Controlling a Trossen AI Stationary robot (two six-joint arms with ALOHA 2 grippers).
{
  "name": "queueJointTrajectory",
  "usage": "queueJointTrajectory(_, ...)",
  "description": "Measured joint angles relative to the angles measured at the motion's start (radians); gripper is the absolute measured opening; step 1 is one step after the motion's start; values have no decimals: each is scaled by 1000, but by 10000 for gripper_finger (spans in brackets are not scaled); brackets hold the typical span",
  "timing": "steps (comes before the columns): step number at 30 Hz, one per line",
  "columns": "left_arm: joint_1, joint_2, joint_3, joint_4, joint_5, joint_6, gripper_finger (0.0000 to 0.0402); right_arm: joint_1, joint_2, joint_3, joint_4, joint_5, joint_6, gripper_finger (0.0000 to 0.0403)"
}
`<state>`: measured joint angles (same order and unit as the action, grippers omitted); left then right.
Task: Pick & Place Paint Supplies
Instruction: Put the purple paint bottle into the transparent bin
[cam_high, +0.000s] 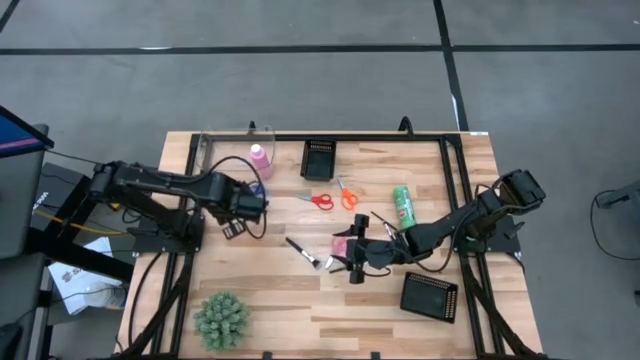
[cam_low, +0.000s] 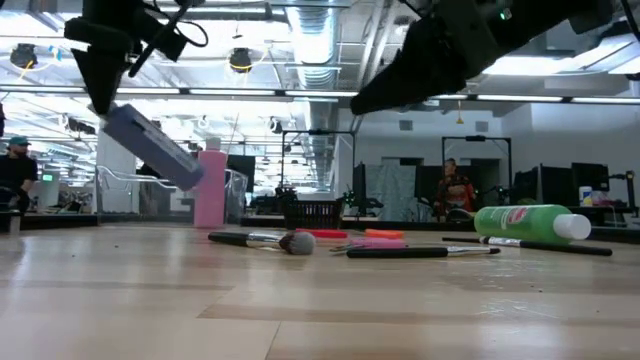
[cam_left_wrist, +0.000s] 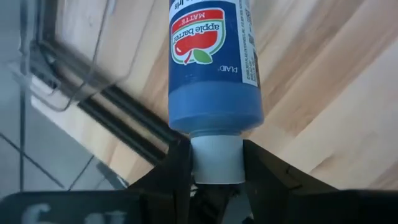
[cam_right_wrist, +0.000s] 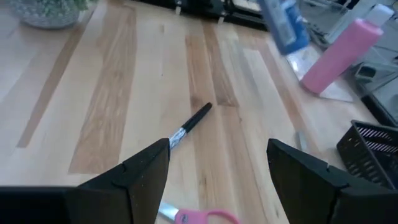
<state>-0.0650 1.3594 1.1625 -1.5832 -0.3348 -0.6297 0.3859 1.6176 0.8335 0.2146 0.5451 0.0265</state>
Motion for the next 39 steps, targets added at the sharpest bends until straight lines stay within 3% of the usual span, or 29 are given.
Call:
queueJointTrajectory(11, 154, 8, 61, 16, -2, 122, 107, 23, 0, -4, 7, -37, 11, 258)
queueJointTrajectory(16, 159, -19, 116, 46, 60, 180, 107, 39, 0, -4, 6, -61, 26, 258)
queueJointTrajectory(20, 154, -81, 121, 221, 136, 212, 107, 46, 0, -4, 5, -61, 38, 258)
queueJointTrajectory(25, 155, -194, 110, 442, 160, 215, 107, 52, 0, -3, -2, -69, 56, 258)
queueJointTrajectory(33, 202, -220, 29, 292, 187, 177, 107, 57, 0, -4, 7, -71, 58, 258)
queueJointTrajectory(39, 182, -108, -10, 266, 239, 205, 107, 3, 3, -4, 107, -54, -24, 258)
